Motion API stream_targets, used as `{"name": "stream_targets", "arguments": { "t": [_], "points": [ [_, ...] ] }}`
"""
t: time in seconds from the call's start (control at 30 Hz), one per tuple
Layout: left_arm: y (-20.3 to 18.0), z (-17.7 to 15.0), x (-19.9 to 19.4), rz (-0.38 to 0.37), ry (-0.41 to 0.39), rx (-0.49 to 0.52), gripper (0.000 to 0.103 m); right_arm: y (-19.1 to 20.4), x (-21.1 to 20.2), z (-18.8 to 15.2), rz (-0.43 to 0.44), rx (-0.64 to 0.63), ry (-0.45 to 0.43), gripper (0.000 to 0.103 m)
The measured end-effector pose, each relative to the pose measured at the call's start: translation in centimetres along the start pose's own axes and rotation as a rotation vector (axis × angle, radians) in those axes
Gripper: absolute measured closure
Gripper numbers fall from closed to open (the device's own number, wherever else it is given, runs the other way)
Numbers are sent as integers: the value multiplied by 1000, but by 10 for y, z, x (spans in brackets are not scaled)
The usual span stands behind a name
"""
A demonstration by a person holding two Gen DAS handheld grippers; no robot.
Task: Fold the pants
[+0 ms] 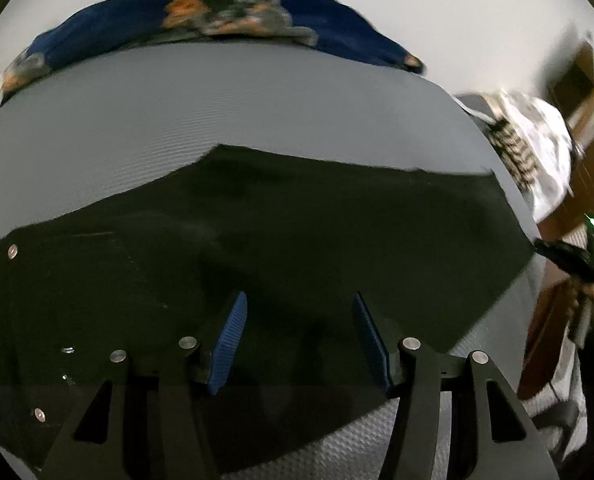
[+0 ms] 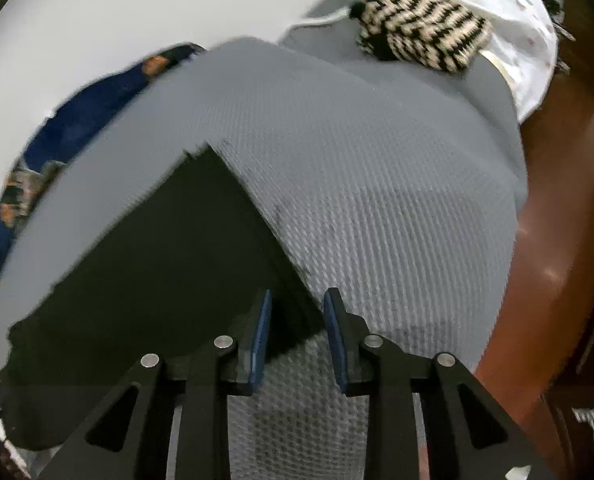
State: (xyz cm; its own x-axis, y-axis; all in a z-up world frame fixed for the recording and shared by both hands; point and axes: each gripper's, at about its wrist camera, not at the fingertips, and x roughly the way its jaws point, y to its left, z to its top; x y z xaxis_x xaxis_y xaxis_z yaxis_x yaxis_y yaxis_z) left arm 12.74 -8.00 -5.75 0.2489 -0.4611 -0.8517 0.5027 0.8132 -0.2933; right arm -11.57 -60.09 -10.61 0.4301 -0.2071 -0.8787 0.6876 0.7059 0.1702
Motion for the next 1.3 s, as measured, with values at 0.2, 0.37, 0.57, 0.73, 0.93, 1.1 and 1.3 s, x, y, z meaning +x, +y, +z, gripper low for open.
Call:
{"name": "stream_targets", "arguments": {
  "t": [0.2,0.37,0.57,0.73,0.93,1.1,1.3],
  "points": [
    [8,1,2,50,-20,-31,47,35,7,50,148,-154,18,77],
    [10,-3,0,78,-31,-73,47,65,48,87,228,-238,128,77],
    [22,-6,2,120,-11,-148,47,74,91,113,226,-273,213,77],
    [23,-4,3,134,7,-177,47,72,110,124,233,-279,231,77],
    [21,0,10,149,27,-180,47,72,112,124,285,-301,232,77],
    [18,2,13,152,33,-180,47,81,106,113,275,-364,187,98],
    [20,5,8,171,0,-172,47,86,57,102,168,-343,-62,101]
  ]
}}
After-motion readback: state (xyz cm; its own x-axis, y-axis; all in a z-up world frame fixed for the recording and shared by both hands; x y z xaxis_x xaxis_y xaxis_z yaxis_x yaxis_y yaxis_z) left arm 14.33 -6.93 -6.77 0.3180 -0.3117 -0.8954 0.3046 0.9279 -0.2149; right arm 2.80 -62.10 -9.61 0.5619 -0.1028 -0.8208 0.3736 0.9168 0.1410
